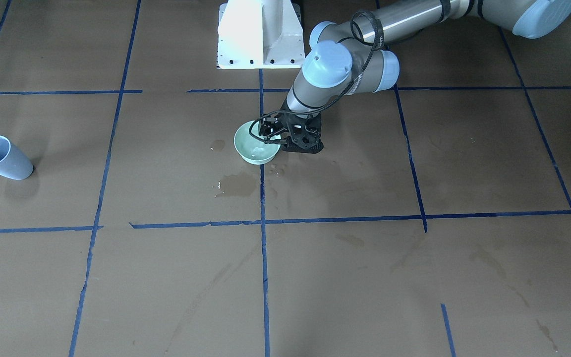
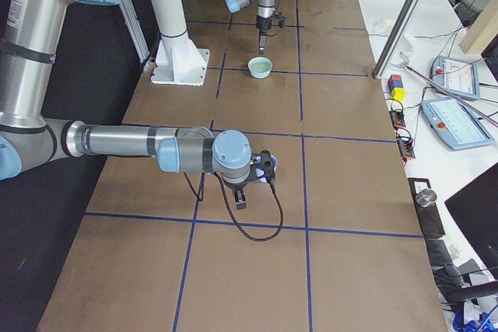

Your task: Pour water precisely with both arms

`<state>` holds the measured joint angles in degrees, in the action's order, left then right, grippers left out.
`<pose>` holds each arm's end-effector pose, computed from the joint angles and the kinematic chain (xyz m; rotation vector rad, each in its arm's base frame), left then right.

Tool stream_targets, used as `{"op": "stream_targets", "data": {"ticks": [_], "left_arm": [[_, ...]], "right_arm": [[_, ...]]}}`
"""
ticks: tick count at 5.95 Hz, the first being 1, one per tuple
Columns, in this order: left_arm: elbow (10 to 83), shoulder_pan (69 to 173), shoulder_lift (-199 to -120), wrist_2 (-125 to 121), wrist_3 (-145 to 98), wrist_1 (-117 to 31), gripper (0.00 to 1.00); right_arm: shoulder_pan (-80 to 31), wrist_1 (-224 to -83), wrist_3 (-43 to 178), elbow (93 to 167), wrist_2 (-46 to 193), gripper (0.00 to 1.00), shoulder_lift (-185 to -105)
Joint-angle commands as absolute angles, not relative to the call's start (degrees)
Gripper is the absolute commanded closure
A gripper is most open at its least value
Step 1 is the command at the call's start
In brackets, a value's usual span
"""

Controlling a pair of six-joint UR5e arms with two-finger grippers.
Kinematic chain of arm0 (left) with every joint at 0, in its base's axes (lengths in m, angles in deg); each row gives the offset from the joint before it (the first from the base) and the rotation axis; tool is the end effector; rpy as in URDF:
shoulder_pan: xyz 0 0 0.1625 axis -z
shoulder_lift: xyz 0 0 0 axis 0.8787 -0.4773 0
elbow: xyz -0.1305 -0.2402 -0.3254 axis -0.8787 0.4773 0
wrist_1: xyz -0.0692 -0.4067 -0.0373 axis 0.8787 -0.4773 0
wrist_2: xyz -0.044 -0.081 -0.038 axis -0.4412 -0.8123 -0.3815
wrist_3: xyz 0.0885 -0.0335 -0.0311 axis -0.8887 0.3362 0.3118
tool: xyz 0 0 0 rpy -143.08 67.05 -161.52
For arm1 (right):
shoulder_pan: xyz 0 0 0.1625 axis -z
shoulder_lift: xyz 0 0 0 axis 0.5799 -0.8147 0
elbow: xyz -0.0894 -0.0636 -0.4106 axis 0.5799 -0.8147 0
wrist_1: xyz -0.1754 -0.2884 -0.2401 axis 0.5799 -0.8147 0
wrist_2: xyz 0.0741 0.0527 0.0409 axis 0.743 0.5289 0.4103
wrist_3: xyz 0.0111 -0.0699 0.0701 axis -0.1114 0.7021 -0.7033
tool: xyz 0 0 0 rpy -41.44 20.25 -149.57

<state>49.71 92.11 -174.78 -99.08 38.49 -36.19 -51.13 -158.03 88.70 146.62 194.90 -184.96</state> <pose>0.5365 -0.4167 0.2255 -0.0501 1.0904 -0.0122 0.0310 -0.3566 0.6099 0.1382 -0.9486 -0.1977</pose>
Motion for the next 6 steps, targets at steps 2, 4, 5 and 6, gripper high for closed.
{"op": "stream_targets", "data": {"ticks": [2, 4, 5, 6], "left_arm": [[55.14, 92.60, -171.09, -99.03, 38.69, -36.13, 0.00], [55.42, 92.60, -170.99, -99.03, 38.69, -36.13, 0.00], [55.25, 92.52, -170.91, -98.94, 38.78, -36.13, 0.00], [55.25, 92.52, -170.99, -98.94, 38.70, -36.22, 0.00]], "right_arm": [[-35.46, -125.70, 53.60, 146.45, 187.43, 0.00, -188.67], [-24.02, -116.07, 38.00, 146.45, 173.94, 0.00, -189.81], [-20.32, -113.94, 35.06, 146.45, 169.51, 0.00, -190.26], [-16.62, -109.48, 29.98, 146.36, 164.07, 0.00, -191.22]]}}
